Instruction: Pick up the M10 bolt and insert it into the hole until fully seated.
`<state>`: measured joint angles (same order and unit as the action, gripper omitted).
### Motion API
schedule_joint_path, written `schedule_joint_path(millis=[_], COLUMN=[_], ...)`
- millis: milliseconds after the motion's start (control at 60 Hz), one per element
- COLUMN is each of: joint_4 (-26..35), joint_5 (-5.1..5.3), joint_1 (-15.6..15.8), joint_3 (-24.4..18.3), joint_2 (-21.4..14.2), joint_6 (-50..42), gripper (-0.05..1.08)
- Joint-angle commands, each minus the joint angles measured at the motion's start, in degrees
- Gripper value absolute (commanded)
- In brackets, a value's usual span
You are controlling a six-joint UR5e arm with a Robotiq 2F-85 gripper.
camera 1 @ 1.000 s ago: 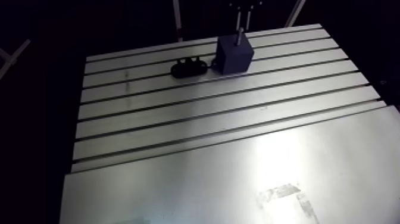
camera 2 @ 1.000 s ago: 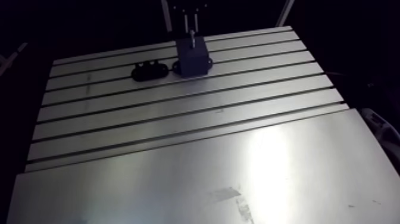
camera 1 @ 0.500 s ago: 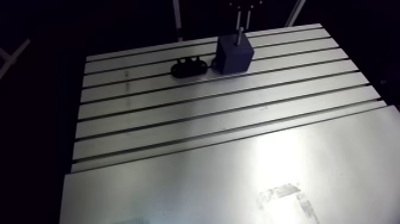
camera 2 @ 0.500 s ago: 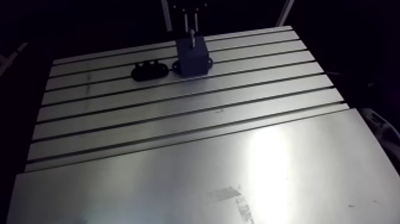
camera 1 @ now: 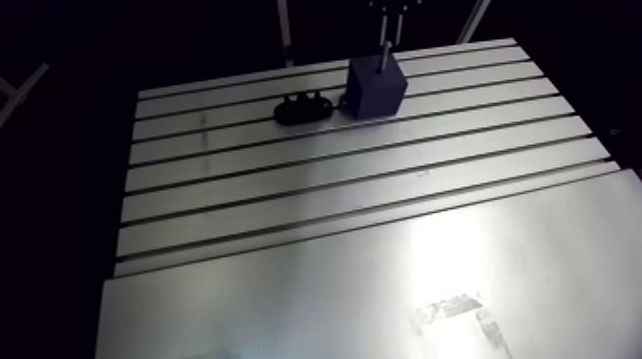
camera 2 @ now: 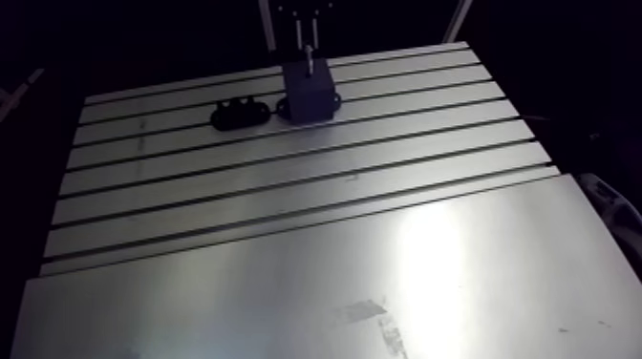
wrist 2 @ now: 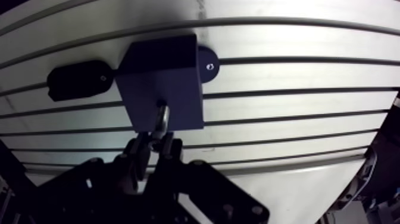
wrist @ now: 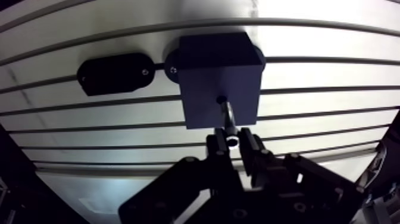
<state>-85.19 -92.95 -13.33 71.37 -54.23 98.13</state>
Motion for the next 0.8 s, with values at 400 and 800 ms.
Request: schedule_joint_path(millis=[400, 800], joint_4=[-0.09, -0.37], joint_5=[0.1, 0.28], joint_1=[0.23, 0.4], joint_3=[0.12, 0.3], joint_2=[0.04, 0.06], joint_6=[0.0, -0.01], gripper=[1.08, 1.08])
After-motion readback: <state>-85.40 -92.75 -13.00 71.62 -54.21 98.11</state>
